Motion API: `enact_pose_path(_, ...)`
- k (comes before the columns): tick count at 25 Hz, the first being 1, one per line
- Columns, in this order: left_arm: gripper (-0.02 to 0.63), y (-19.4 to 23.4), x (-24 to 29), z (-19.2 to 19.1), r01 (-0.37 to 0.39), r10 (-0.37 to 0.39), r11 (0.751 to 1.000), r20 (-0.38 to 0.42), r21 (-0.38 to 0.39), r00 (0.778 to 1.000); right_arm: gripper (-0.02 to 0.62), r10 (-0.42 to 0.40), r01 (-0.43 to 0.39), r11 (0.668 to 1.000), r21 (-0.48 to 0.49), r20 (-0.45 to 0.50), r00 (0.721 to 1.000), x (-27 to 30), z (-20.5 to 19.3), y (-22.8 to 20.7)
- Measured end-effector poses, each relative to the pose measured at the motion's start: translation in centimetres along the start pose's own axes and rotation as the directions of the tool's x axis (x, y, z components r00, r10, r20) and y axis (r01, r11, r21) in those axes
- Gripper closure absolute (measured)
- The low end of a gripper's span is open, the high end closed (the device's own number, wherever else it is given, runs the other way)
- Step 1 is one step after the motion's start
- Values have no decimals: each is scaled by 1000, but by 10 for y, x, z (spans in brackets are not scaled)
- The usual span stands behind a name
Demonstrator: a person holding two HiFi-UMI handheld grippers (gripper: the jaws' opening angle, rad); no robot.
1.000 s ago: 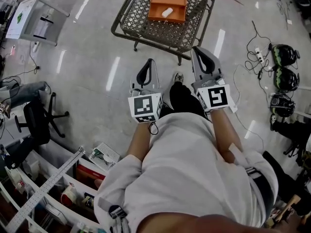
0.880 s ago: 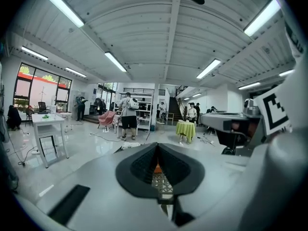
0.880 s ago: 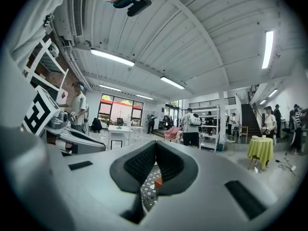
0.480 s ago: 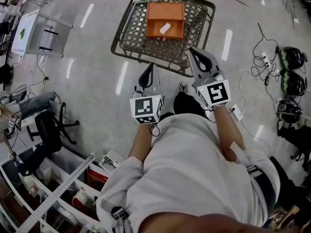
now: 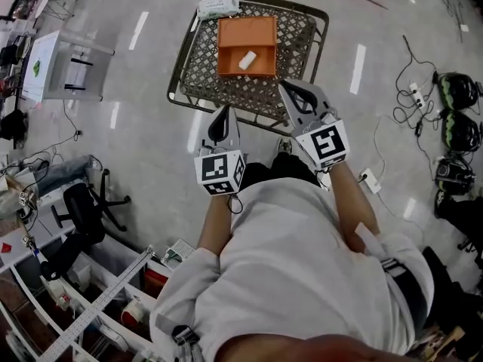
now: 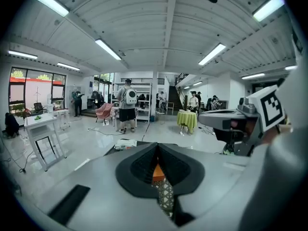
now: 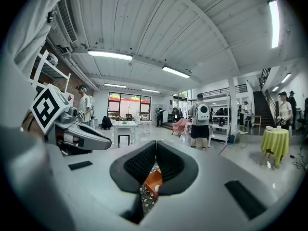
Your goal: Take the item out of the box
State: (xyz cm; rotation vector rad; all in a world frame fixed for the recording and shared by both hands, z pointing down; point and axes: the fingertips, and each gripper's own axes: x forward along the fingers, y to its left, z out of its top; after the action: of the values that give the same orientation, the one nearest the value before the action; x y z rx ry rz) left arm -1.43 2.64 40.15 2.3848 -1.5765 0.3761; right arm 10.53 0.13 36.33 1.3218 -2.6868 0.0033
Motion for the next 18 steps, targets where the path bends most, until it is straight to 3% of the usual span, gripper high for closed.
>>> enact_pose_path(13,597,-3,61,-4,78,-79,996,-35,-39,996,591,-13,12,1000,-15,-77,997,27,-19,-28)
enact_pose_path(18,597,18,83,-10,90,-93,994,-49,-65,994,591,-5,5,1000,-6,-97,995,54,-27,-32)
